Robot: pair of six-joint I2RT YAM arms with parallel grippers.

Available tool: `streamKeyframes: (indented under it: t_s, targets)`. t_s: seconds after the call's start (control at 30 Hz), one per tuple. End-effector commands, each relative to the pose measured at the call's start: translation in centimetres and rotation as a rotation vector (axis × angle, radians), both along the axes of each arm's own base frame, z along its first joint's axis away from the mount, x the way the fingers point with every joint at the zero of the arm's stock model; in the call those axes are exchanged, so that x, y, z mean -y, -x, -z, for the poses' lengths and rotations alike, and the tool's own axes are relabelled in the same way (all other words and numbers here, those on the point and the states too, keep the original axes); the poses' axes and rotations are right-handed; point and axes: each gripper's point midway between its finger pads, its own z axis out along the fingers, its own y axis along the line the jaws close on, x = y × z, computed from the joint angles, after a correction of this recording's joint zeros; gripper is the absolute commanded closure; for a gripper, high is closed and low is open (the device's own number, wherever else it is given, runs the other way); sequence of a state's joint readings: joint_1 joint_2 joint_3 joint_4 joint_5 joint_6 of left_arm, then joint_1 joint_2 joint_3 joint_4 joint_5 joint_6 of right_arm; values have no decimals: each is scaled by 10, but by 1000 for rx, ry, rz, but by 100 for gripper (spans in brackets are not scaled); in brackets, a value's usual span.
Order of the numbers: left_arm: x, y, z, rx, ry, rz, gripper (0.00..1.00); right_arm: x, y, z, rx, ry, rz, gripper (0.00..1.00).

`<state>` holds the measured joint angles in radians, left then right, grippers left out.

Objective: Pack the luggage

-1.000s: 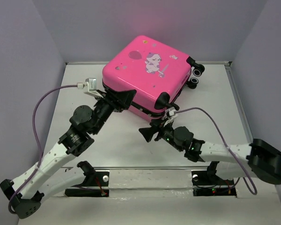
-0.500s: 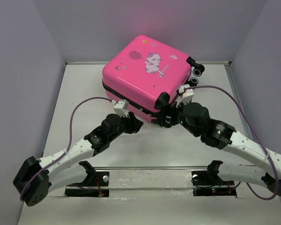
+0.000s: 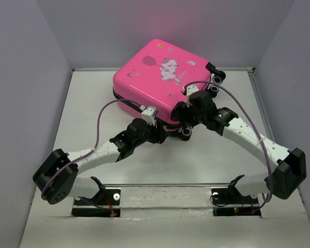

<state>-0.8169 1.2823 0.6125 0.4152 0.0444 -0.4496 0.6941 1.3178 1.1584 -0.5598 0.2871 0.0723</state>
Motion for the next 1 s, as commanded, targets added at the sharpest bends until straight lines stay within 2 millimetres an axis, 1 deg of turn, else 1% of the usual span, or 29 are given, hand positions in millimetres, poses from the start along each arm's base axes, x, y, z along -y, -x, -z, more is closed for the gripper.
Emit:
streamKeyframes:
  t_s: [0.0,0.03,0.07,0.1,0.13,0.17,0.23,0.27,0.3,0.33,0.37,0.4,0.43,0.47,0.5,0.57,0.6,0.63,0.67,0.7,0.73,0.77,0.8,0.83,0.87,0.9,0.97]
  targets:
    - [12,-19,-31,113,28,-9,42,2,-30,-7,-1,-9,-85,0]
    - [11,-22,-28,115,12,-14,44,0,-33,-4,-20,-24,-107,1]
    - [9,-28,-29,125,3,-46,44,-7,-35,2,-40,-21,-143,2]
    - [9,-30,-29,128,0,-50,44,-7,-36,0,-40,-34,-154,3]
    - [11,-31,-26,126,-9,-48,45,-12,-36,10,-69,-33,-172,6]
    - [13,-33,-27,131,-9,-48,46,-17,-34,14,-88,-47,-198,12]
    - [16,-36,-28,135,-13,-46,51,-23,-34,20,-98,-65,-217,20]
    - [16,-40,-26,138,-25,-52,53,-26,-33,23,-107,-72,-229,28]
    - [16,-40,-25,139,-29,-57,56,-27,-31,27,-115,-81,-233,50]
    - [16,-42,-24,140,-35,-65,57,-29,-31,27,-109,-93,-240,61]
    - [14,-44,-23,141,-41,-78,58,-32,-28,26,-112,-111,-256,81]
    - [14,-46,-22,145,-46,-82,60,-33,-27,28,-114,-120,-253,87]
    - [15,-46,-22,148,-47,-81,62,-33,-26,29,-114,-127,-251,92]
    - [14,-48,-18,146,-58,-90,64,-33,-25,28,-112,-133,-250,93]
    - [13,-50,-20,152,-58,-99,70,-33,-23,26,-111,-145,-246,93]
    - [9,-54,-20,161,-68,-133,78,-33,-17,29,-119,-156,-254,93]
    - [8,-56,-21,166,-71,-144,88,-32,-15,25,-112,-171,-252,93]
    - [4,-58,-20,168,-79,-162,94,-31,-12,25,-110,-176,-250,93]
    - [-1,-61,-22,174,-86,-196,94,-29,-8,29,-120,-177,-243,93]
    - [-5,-62,-22,174,-92,-216,94,-27,-5,24,-110,-189,-234,93]
    - [-11,-62,-17,159,-115,-237,94,-25,-3,24,-104,-191,-231,93]
    - [-20,-65,-18,160,-125,-291,94,-22,-2,23,-99,-196,-211,93]
    - [-27,-64,-12,149,-141,-319,94,-20,3,28,-117,-213,-182,93]
    - [-39,-64,-10,139,-160,-371,94,-18,5,24,-104,-224,-177,93]
    - [-42,-62,-9,136,-165,-372,94,-16,8,25,-106,-231,-171,93]
    - [-52,-60,-1,126,-175,-403,94,-15,12,24,-103,-249,-167,93]
    - [-48,-52,-7,134,-130,-360,94,-16,19,27,-114,-265,-181,93]
